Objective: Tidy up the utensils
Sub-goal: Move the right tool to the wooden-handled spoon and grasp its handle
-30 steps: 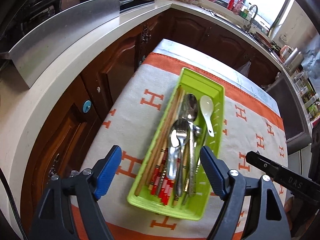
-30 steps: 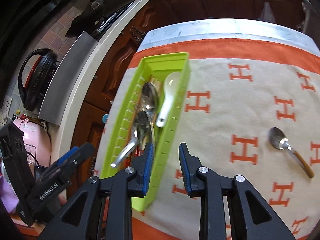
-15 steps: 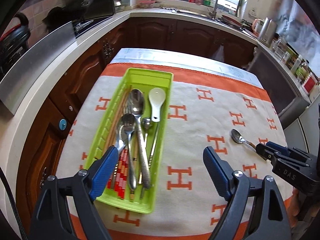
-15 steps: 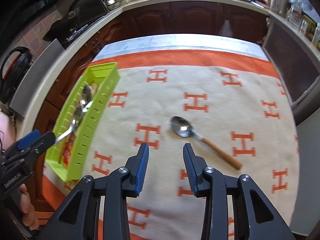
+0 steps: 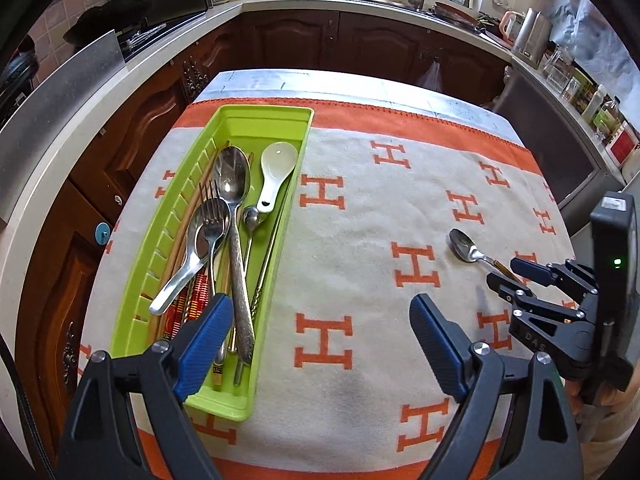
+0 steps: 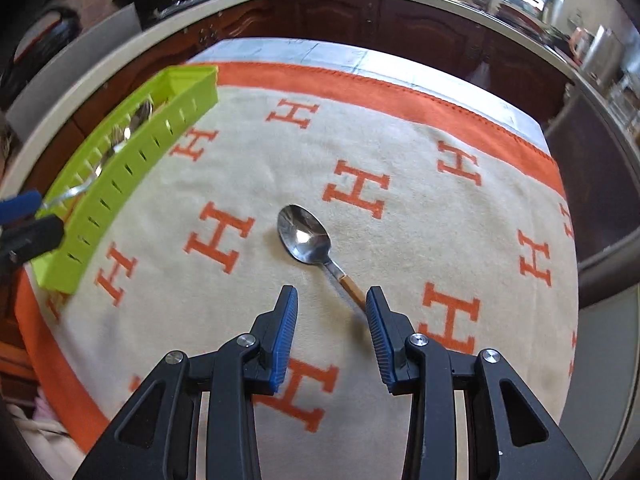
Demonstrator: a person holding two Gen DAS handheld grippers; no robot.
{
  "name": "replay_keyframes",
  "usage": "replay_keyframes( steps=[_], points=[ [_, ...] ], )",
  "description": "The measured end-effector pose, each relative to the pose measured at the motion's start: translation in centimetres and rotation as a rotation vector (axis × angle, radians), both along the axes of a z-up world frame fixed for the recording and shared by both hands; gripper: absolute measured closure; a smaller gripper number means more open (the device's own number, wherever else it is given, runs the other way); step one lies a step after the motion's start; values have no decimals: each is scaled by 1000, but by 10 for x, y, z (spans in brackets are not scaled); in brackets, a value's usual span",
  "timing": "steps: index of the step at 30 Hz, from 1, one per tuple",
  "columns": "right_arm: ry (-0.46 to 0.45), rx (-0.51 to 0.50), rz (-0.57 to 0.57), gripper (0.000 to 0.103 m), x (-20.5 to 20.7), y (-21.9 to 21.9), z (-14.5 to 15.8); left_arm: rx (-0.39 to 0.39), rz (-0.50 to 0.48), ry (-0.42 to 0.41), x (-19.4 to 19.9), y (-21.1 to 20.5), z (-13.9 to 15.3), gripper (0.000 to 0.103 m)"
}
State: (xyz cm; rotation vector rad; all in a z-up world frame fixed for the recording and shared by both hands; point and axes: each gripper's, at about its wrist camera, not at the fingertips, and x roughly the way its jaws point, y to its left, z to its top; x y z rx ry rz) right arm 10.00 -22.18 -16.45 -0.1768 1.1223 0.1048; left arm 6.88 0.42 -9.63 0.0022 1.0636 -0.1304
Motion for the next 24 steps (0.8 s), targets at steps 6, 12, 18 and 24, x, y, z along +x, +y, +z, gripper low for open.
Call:
replay_keyframes(
  steps=[6,12,18,24],
  points=[
    [-7,-92,101,72,12,2,-21,-19,14,35,3,4,-7,14],
    [-2,-197,159,79,13,6,-22,-39,15,51,4,6,-10,14],
    [48,-139,155,89,14,2,-21,-40,10,46,2,5,-9,14],
    [139,130,19,97,24,-27,-11,-51,24,41,0,11,-7,14]
  ],
)
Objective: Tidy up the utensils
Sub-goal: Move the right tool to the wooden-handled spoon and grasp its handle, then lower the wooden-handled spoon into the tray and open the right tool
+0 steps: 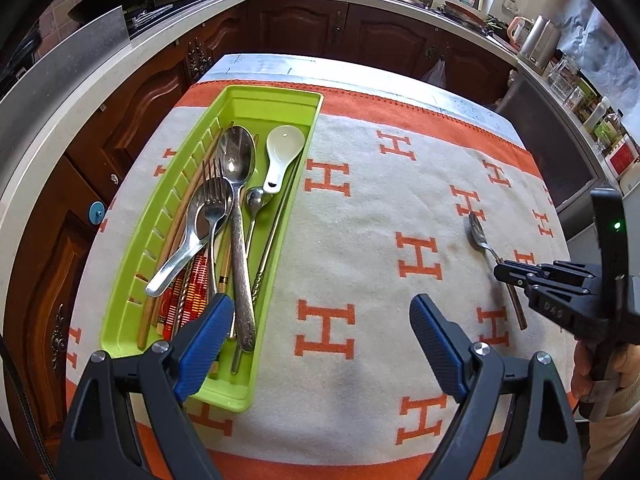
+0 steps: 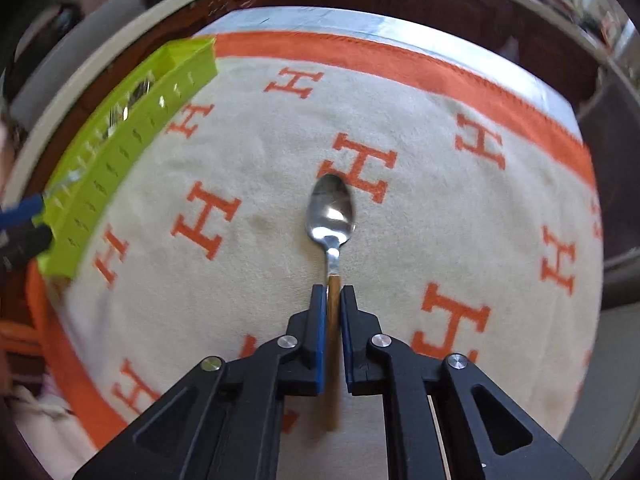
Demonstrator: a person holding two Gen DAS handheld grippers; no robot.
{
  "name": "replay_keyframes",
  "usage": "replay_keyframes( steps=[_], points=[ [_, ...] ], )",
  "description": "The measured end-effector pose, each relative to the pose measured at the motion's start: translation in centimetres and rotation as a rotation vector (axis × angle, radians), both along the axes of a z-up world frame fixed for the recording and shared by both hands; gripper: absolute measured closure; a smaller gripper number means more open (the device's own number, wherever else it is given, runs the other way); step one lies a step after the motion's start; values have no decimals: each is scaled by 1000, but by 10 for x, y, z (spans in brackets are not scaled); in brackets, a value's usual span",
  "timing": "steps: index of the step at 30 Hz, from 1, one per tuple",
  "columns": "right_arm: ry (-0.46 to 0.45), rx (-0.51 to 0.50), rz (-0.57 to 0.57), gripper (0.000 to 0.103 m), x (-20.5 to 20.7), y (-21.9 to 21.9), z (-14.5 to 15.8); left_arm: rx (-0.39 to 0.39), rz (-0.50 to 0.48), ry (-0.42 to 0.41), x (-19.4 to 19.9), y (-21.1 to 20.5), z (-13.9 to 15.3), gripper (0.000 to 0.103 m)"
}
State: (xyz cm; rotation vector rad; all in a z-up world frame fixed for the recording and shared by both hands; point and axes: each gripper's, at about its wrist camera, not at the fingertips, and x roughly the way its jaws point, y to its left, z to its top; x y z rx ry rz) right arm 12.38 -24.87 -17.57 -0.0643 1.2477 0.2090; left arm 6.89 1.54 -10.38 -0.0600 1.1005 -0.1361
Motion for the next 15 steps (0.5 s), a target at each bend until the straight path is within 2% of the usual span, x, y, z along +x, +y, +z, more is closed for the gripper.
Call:
replay_keyframes(
  steps=[2,7,11,15],
  points=[
    [18,109,-56,97,-1,-10,4,-5,4,-1,-1,2,1,14],
    [31,290,-139,97,-9,-17,15,-13,12,-15,-2,8,6,15],
    [17,406,-151,97,-17,0,37,-22,46,-37,-2,24,15,15],
    [6,499,-144,97,-16,30,62,-38,120,-57,2,53,24,15]
  ],
)
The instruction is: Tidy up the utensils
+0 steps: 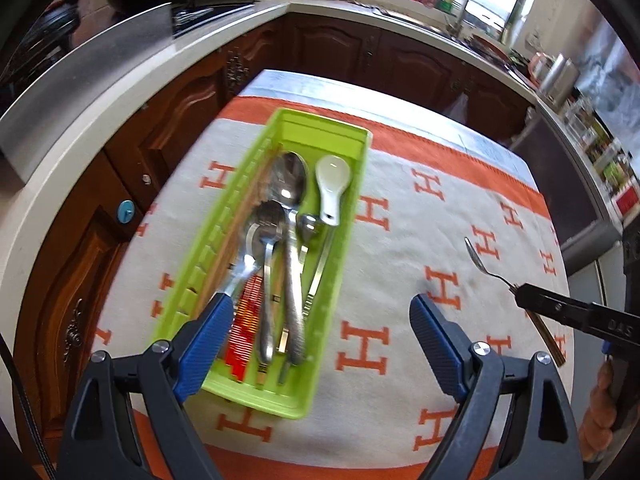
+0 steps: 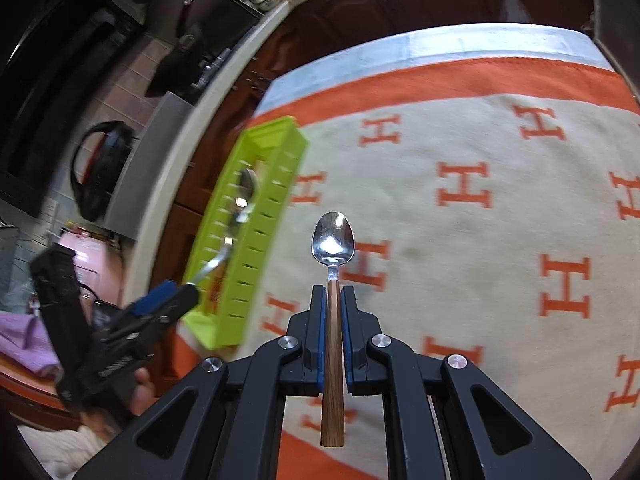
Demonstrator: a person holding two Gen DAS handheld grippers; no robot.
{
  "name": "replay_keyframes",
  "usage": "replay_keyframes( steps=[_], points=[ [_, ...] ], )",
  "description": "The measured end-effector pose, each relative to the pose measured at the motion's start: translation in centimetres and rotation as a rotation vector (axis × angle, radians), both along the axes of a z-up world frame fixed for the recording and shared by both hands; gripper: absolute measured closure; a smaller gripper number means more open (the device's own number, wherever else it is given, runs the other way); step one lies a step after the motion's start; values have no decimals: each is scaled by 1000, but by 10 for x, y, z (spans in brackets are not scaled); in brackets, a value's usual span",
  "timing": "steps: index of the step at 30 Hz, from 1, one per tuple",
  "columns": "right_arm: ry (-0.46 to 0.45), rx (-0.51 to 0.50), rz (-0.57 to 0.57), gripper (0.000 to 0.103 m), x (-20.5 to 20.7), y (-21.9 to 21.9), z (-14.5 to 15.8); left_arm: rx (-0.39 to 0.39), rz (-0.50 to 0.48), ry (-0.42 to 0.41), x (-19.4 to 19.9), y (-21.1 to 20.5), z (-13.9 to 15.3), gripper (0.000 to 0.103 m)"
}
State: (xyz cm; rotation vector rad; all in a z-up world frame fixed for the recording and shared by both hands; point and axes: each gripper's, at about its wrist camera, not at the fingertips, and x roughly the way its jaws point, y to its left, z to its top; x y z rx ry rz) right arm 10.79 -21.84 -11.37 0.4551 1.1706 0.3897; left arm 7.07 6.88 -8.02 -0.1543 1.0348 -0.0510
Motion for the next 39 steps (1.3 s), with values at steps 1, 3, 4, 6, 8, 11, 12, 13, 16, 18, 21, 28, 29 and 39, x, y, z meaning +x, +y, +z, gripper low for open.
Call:
replay_keyframes(
  steps=[1,3,4,6,8,11,12,13,16,18,21,28,29,39],
  points=[
    [-4,9,-1,97,1,10,7,-1,19,-5,1,8,2,15],
    [-5,23,3,97,7,31,16,6,56,-9,5,26,5,15],
    [-2,29,0,97,12,43,21,15,71,-8,7,34,6,15],
    [5,27,-10,97,22,64,26,48,98,8,14,50,6,15],
    [22,12,-33,97,35,87,25,68,114,22,18,64,5,14],
    [75,0,-69,97,57,119,15,89,138,36,20,83,2,14],
    [90,-2,-77,97,64,128,10,91,148,40,20,89,1,14],
    [110,-9,-86,97,71,139,4,90,154,45,20,93,-2,14],
    [164,-31,-102,97,89,161,-18,71,166,68,19,105,-10,14],
    [193,-60,-108,96,96,176,-30,65,171,77,18,111,-15,14],
    [249,-50,-84,96,101,192,-49,56,173,86,18,115,-20,14],
    [232,-38,-51,92,88,200,-46,41,146,90,15,110,-21,14],
    [220,-47,-47,90,85,200,-41,39,141,89,15,108,-21,14],
    [111,-145,-52,76,46,171,-8,50,98,73,4,91,-11,14]
  ],
)
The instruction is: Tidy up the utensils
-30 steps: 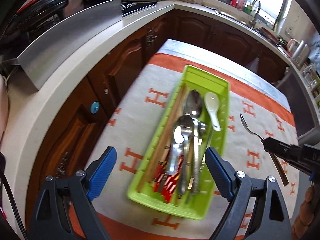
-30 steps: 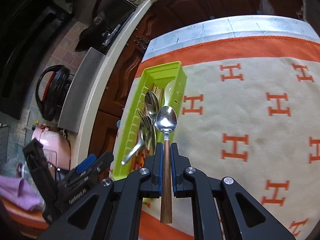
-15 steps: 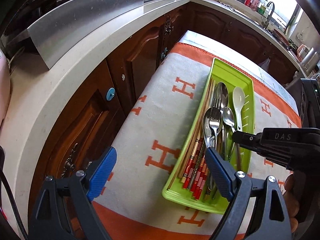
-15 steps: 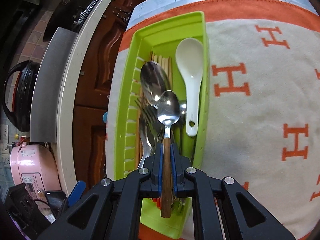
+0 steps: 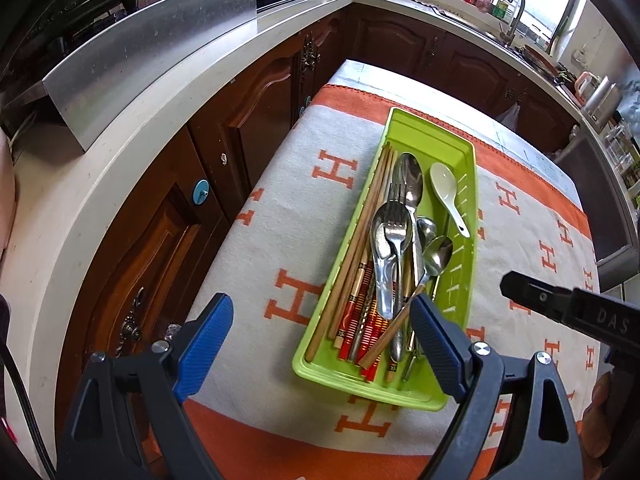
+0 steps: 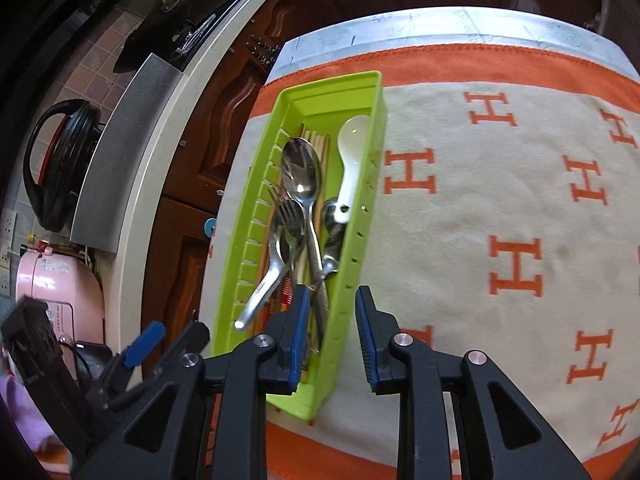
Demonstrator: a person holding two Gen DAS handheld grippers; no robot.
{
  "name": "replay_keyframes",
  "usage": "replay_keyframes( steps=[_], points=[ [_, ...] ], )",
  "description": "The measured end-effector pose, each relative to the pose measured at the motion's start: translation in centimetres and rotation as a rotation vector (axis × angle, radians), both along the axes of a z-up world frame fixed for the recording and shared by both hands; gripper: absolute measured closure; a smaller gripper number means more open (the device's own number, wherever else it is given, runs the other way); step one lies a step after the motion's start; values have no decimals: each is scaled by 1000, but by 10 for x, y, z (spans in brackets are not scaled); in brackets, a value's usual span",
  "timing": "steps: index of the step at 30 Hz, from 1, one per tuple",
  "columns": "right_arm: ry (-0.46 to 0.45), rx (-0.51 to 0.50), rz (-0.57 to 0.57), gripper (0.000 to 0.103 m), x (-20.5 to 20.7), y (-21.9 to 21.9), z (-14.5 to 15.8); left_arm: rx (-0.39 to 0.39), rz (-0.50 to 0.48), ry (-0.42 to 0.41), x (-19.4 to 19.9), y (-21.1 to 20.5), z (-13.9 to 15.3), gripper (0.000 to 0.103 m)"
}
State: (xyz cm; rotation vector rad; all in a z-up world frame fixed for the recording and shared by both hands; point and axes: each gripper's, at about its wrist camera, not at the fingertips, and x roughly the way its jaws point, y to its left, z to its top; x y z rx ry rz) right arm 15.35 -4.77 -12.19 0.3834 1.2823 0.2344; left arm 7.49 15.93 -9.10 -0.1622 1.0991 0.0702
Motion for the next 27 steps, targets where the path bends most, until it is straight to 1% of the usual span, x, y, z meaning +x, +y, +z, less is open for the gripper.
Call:
replay_keyframes(
  steps=[1,3,6,8,15,19,20,21,23,26,27],
  points=[
    [-17,-15,-1,74,-7,-5,4,3,0,-1,-2,-2,1,14],
    [-51,-53,-3,67,-22,-18,10,7,-3,0,-4,-7,3,14],
    [-94,-95,-8,67,-43,-32,17,12,-24,3,-7,-15,6,14],
    [-110,-101,-22,67,-58,-46,22,17,-47,1,-9,-24,9,14],
    [-120,-119,-88,66,-105,-87,34,23,-137,-26,-22,-61,22,14],
    [-142,-154,-116,64,-122,-102,46,31,-193,-51,-29,-86,32,10],
    [-154,-169,-122,60,-126,-106,50,33,-204,-60,-31,-91,35,10],
    [-165,-181,-128,52,-129,-108,55,38,-218,-72,-33,-97,39,10],
    [-197,-210,-146,41,-135,-115,67,48,-238,-89,-35,-108,47,9],
    [-249,-242,-181,39,-143,-125,87,47,-268,-121,-39,-123,61,6],
    [-257,-244,-188,39,-144,-127,93,48,-273,-137,-41,-129,67,3]
  ],
)
